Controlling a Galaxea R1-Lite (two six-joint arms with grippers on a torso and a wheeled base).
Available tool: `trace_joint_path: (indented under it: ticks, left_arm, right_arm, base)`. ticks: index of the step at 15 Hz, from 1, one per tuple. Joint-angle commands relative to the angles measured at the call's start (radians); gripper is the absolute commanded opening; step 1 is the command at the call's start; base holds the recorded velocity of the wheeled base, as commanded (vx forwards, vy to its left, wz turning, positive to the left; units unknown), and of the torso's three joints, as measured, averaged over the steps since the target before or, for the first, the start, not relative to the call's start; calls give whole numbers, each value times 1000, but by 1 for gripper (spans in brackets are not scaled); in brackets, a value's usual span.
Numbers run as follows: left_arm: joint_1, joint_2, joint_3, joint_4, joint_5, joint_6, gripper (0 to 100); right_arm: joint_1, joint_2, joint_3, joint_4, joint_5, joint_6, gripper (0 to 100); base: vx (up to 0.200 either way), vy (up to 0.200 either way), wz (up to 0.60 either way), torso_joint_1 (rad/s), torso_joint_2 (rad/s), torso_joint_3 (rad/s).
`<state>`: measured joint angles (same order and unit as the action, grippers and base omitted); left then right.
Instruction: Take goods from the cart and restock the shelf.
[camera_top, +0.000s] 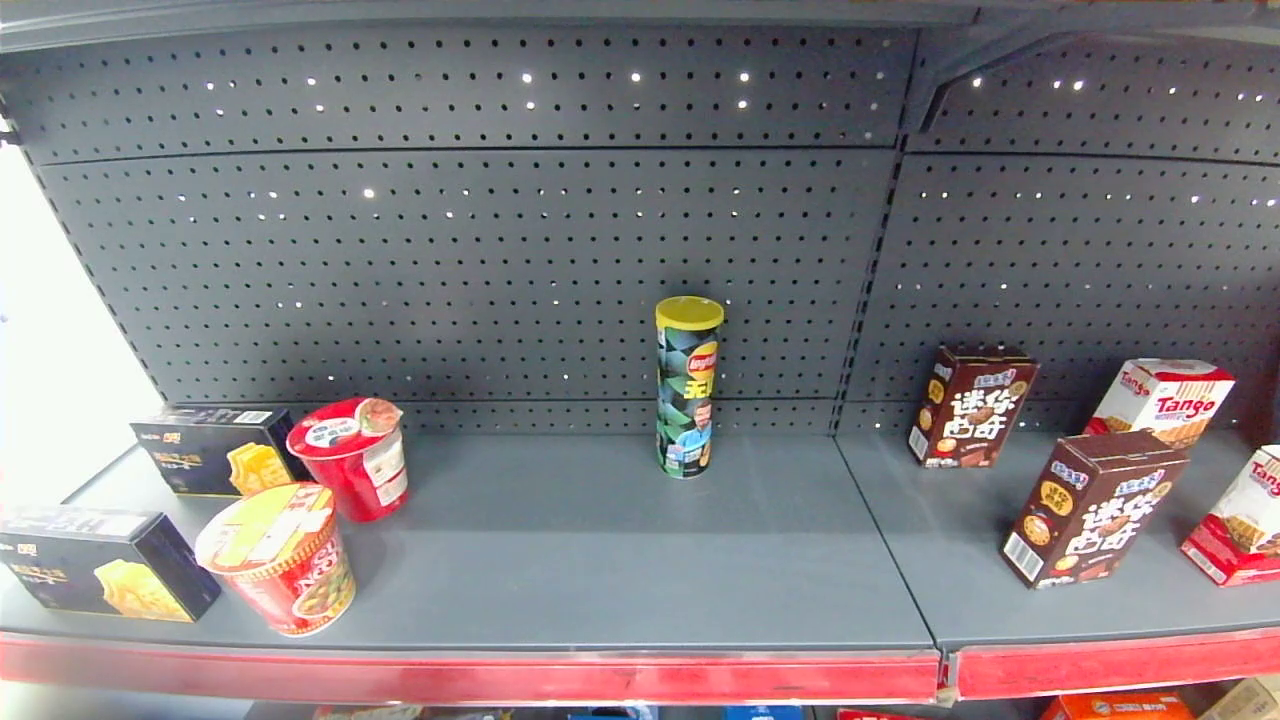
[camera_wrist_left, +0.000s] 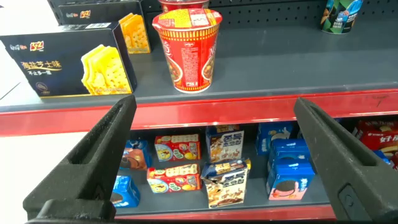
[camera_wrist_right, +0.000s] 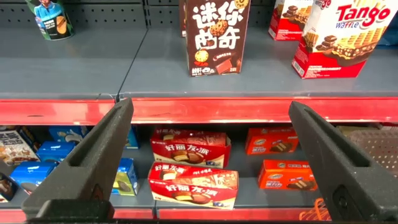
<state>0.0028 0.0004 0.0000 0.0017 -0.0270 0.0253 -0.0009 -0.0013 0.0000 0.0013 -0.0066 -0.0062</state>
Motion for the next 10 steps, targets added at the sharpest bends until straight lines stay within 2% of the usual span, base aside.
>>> trace_joint_path:
  ticks: [1,10]
  left_arm:
    - [0,0,0,0,1,1,100]
    - [0,0,0,0,-1,1,100]
  right_arm:
    - [1,1,0,0,0,0,100]
    - [1,1,0,0,-1,2,100]
  base:
    - [0,0,-600,7,2,-2]
    - [0,0,-600,1,4,4]
